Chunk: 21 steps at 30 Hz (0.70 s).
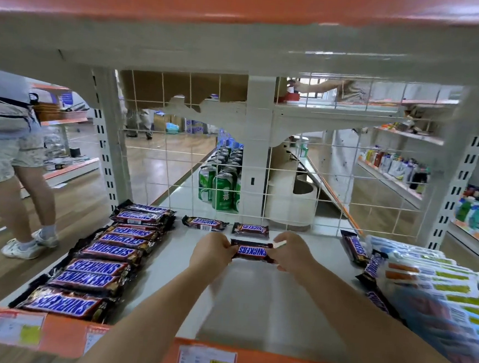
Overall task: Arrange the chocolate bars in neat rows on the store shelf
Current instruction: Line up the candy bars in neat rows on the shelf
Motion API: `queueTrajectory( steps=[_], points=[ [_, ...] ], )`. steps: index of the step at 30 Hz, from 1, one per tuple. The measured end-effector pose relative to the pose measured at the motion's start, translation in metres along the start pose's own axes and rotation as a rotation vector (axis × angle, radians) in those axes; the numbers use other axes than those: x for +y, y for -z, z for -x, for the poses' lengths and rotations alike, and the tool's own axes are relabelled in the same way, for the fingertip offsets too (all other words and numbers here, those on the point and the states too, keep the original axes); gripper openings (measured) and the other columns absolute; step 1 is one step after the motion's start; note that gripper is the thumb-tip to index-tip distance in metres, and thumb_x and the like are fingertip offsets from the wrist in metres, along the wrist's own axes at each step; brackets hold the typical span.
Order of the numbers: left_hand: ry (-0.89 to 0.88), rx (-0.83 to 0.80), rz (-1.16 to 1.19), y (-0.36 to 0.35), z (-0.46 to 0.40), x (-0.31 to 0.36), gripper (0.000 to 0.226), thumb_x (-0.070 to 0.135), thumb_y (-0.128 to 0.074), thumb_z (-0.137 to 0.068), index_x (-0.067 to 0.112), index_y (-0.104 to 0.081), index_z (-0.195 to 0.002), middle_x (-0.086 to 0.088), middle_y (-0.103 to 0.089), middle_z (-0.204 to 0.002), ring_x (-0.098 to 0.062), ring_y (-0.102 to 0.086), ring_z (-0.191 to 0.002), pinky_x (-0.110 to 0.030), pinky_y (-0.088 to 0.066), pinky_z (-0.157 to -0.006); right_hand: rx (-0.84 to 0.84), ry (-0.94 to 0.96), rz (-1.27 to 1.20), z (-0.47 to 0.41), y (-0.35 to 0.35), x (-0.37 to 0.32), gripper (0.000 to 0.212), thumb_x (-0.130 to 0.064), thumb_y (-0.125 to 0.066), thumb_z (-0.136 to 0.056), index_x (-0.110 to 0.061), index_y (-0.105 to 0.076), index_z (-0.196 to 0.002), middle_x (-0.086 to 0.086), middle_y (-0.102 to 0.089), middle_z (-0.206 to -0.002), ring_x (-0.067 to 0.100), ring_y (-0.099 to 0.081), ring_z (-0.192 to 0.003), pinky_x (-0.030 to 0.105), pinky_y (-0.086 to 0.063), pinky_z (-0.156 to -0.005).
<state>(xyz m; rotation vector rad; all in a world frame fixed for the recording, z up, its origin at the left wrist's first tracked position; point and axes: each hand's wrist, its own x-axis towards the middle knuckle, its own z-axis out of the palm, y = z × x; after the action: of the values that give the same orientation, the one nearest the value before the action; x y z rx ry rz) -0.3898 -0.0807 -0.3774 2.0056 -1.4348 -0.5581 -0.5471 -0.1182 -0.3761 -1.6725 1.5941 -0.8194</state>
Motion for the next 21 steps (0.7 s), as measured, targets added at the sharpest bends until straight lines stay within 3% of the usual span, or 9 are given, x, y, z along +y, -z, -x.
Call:
queueTrajectory(
  steps=[2, 5, 8, 11, 15, 21],
  points=[
    [-0.011, 0.011, -0.055, -0.003, -0.012, 0.0, 0.03, 0.028, -0.057, -0.091, 0.012, -0.058, -0.065, -0.006, -0.058, -0.067, -0.022, -0.051, -0.063, -0.024, -0.038, -0.06, 0.008, 0.045, 0.075, -0.01, -0.003, 0.001, 0.034, -0.011, -0.067, -0.083, -0.006, -0.054, -0.114, 0.013, -0.055, -0.117, 0.022, -0.057, -0.093, 0.027, -0.053, -0.068],
    [-0.019, 0.016, -0.168, -0.009, -0.027, 0.003, 0.029, 0.03, -0.055, -0.091, 0.013, -0.056, -0.068, -0.004, -0.055, -0.069, -0.022, -0.051, -0.068, -0.024, -0.037, -0.059, -0.006, 0.089, 0.164, -0.025, -0.007, 0.003, 0.033, -0.011, -0.067, -0.081, -0.009, -0.057, -0.112, 0.011, -0.057, -0.118, 0.019, -0.055, -0.086, 0.011, -0.041, -0.05],
    [-0.041, 0.045, -0.212, -0.015, -0.037, 0.003, 0.033, 0.031, -0.054, -0.092, 0.015, -0.05, -0.063, 0.0, -0.05, -0.062, -0.022, -0.051, -0.068, -0.024, -0.036, -0.058, 0.009, 0.14, 0.23, -0.036, -0.009, 0.004, 0.033, -0.011, -0.067, -0.081, -0.006, -0.06, -0.112, 0.01, -0.06, -0.119, 0.022, -0.057, -0.104, 0.014, -0.036, -0.068],
    [-0.056, 0.084, -0.243, -0.018, -0.042, 0.001, 0.024, 0.034, -0.051, -0.093, 0.014, -0.06, -0.082, -0.005, -0.063, -0.082, -0.025, -0.059, -0.081, -0.027, -0.04, -0.064, 0.038, 0.152, 0.238, -0.041, -0.011, 0.003, 0.027, -0.013, -0.066, -0.082, -0.004, -0.064, -0.107, 0.01, -0.063, -0.114, 0.023, -0.058, -0.106, 0.02, -0.039, -0.078],
    [-0.065, 0.104, -0.255, -0.02, -0.043, 0.002, 0.032, 0.036, -0.043, -0.097, 0.01, -0.061, -0.092, -0.009, -0.066, -0.094, -0.028, -0.06, -0.09, -0.029, -0.04, -0.066, 0.057, 0.178, 0.256, -0.045, -0.012, 0.008, 0.023, -0.021, -0.066, -0.084, -0.004, -0.065, -0.101, 0.008, -0.064, -0.106, 0.018, -0.056, -0.092, 0.02, -0.035, -0.072],
    [-0.157, 0.174, -0.268, -0.011, -0.03, 0.004, 0.032, 0.029, -0.033, -0.099, 0.009, -0.059, -0.099, -0.01, -0.064, -0.1, -0.029, -0.06, -0.09, -0.032, -0.045, -0.071, 0.118, 0.204, 0.348, -0.04, 0.002, 0.013, 0.029, -0.026, -0.056, -0.091, -0.007, -0.06, -0.112, 0.008, -0.06, -0.115, 0.021, -0.055, -0.105, 0.024, -0.038, -0.078]
  ],
)
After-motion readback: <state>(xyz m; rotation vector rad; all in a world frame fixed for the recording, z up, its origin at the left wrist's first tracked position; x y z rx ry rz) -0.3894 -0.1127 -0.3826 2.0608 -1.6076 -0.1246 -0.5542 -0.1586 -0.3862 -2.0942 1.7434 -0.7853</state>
